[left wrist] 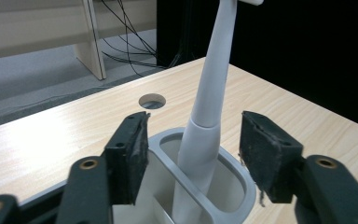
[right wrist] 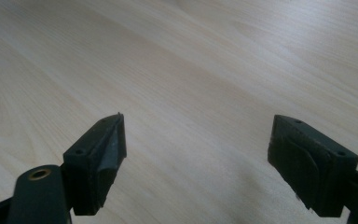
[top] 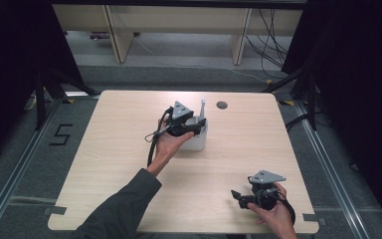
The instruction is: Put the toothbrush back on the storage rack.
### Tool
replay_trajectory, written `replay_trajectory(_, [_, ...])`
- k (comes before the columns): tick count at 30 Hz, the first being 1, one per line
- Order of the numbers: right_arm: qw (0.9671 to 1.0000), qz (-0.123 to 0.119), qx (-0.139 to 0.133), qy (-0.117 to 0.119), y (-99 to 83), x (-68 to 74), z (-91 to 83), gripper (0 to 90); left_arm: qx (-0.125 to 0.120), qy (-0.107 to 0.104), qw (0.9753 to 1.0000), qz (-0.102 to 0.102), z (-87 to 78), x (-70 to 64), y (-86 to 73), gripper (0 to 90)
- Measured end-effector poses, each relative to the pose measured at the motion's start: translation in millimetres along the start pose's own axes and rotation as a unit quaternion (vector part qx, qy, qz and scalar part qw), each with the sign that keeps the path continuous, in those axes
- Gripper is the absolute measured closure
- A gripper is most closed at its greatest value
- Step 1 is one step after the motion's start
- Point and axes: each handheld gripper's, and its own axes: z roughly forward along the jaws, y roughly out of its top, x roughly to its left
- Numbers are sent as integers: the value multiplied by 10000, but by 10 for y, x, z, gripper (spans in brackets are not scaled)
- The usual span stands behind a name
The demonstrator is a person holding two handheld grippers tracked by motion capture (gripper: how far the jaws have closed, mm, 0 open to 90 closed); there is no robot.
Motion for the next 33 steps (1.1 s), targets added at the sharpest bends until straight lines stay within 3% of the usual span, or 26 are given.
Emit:
replay_trajectory(1, [9999, -148, -23, -48, 5, -23, -3, 199, 0, 5, 10000, -17, -10, -2, 4, 400])
replay_trajectory(3, [10000, -60, 31, -64, 4, -10, -11, 199, 9, -12, 10000, -20, -22, 0, 11, 388])
replay_trajectory(14, [9999, -65, 36, -75, 4, -10, -9, 199, 136, -25, 9999, -47, -136, 37, 33, 338])
replay_trajectory(20, [10000, 40, 5, 14, -1, 4, 3, 199, 219, 4, 9997, 48, -221, 87, 40, 321])
replay_trajectory(21, [9999, -149, -21, -55, 5, -22, -1, 199, 220, -7, 9998, 6, -236, 102, 38, 319])
replay_trajectory(25, [9999, -57, 34, -78, 3, -8, -8, 199, 286, 25, 9995, 92, -303, 152, 19, 298])
replay_trajectory(33, [10000, -51, 25, -69, 3, -11, -9, 199, 340, 3, 9994, 38, -445, 235, -48, 277])
